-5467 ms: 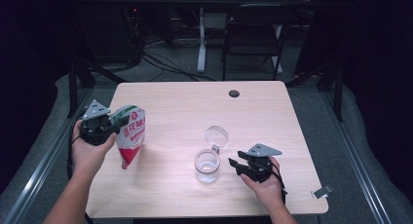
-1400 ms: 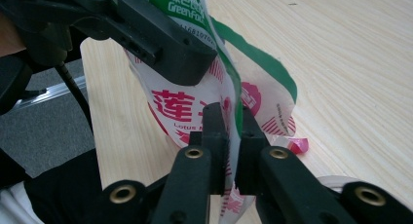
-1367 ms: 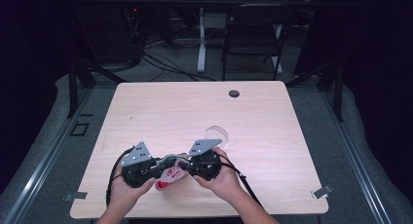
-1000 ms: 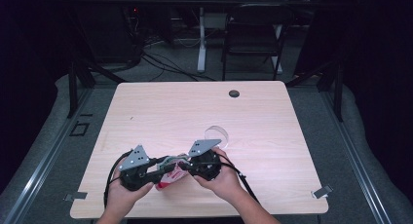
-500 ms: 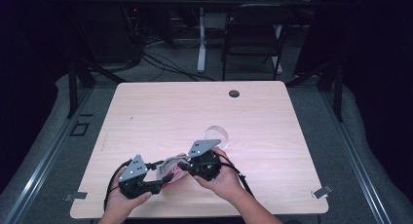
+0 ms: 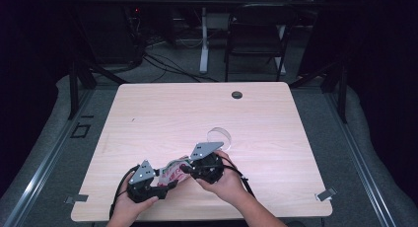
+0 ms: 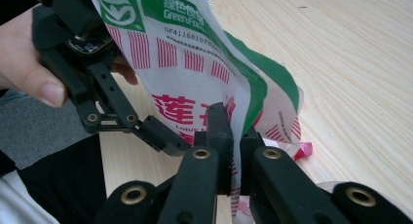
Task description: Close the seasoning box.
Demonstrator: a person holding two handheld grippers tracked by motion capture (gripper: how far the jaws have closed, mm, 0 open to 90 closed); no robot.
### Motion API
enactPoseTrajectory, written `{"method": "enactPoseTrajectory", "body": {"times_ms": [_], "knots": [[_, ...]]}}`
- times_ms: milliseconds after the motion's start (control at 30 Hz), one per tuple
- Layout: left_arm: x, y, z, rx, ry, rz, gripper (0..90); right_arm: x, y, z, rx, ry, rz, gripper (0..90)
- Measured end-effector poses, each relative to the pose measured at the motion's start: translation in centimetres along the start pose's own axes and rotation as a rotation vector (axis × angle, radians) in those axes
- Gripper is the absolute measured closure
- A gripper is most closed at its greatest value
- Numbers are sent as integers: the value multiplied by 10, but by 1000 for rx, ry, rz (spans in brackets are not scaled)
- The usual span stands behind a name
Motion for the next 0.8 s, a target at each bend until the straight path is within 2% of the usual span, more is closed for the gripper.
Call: {"method": "enactPoseTrajectory", "body": {"times_ms": [233, 333, 500, 800], "knots": [[10, 6, -7, -27, -2, -33, 306, 1, -1, 0, 1, 2, 2, 900], [12, 9, -10, -32, -28, -31, 280, 1, -1, 0, 2, 5, 7, 900], [16, 14, -12, -38, -43, -33, 247, 1, -1, 0, 1, 7, 9, 900], [29, 24, -13, -32, -39, -104, 245, 1, 0, -1, 1, 8, 10, 900]]}}
Point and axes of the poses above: each handheld gripper's, and its own axes: y roughly forward along the jaws, x roughly out of its underside, z roughly to its right, the point moved 10 cm from there along y, roughly forward along the jaws, and after that the axes turned 13 degrees about z, right-handed, at the moved point
